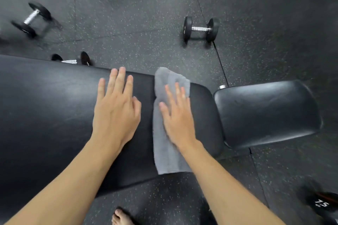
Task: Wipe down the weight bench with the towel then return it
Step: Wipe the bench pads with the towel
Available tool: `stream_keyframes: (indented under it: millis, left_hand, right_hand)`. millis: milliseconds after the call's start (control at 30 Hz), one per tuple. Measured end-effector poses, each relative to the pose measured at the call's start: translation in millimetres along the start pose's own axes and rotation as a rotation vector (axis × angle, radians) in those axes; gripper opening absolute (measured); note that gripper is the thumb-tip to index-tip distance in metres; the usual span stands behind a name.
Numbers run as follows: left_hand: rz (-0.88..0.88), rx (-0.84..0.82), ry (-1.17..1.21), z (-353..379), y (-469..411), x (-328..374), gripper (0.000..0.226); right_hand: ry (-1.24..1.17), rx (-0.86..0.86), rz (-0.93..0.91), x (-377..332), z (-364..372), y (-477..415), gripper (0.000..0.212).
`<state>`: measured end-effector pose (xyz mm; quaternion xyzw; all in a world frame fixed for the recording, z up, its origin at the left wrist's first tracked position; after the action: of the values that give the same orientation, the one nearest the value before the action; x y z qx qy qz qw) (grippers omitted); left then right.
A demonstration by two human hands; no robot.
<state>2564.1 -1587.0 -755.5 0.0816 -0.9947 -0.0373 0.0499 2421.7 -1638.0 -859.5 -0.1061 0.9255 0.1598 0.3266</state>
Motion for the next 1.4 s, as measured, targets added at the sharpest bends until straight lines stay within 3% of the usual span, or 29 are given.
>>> stream_keyframes:
  millis: [100, 233, 333, 500, 600, 700, 800, 900, 967, 1033, 1167, 1300, 1400]
  left_hand:
    - [0.05, 0.045, 0.206, 10, -33, 41, 0.049]
    - [0.062, 0.056, 0.311, 33, -74, 82, 0.047]
    - [0.087, -0.013, 0.29, 65, -87, 112, 0.048]
    - [0.224, -0.15, -0.149, 118, -80, 137, 0.066]
    - [0.257, -0.134, -0.215, 128, -82, 137, 0.068]
    - [0.257, -0.145, -0.243, 130, -84, 137, 0.067]
    - [0.252, -0.136, -0.234, 128, -83, 139, 0.067]
    - [0.251, -0.119, -0.234, 129, -85, 139, 0.066]
    - [0.256, -0.11, -0.241, 129, -85, 140, 0.066]
    - [0.259, -0.108, -0.259, 130, -85, 139, 0.066]
    - [0.265, -0.101, -0.275, 132, -85, 140, 0.066]
    - [0.265, -0.09, -0.267, 132, -85, 139, 0.068]
    - [0.258, -0.079, -0.259, 131, -85, 139, 0.069]
  right_hand:
    - [0.068, -0.034, -0.249, -34, 23, 43, 0.064]
    - [0.136, -0.087, -0.378, 37, 10, 66, 0.052]
    - [0.101, -0.086, -0.27, 113, -19, 34, 0.054]
    - [-0.17, -0.107, 0.102, 207, -58, -43, 0.052]
    - [-0.25, -0.142, 0.116, 204, -69, -61, 0.045]
    - [-0.301, 0.012, 0.119, 207, -120, -71, 0.039]
    - [-0.082, 0.186, 0.069, 234, -187, -84, 0.041]
    - [0.51, 0.059, 0.099, 264, -187, -98, 0.054]
    - [0.745, 0.013, 0.096, 270, -160, -98, 0.063]
    - [0.742, 0.017, 0.062, 256, -125, -96, 0.064]
    - [0.672, -0.137, -0.141, 217, -53, -85, 0.054]
    - [0.746, -0.14, -0.228, 243, -78, -54, 0.052]
    - [0.792, -0.09, -0.146, 291, -132, -25, 0.055]
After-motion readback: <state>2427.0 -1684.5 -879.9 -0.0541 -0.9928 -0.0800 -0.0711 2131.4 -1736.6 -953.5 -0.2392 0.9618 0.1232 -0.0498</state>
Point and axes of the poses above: each hand's wrist, its own y-axis away from the middle knuckle, its own z-axis out of the palm, x = y × z, the point moved 6 cm from there along -y, towards the middle knuckle, and after that the axes turned 9 degrees about z, right-handed, at the moved point
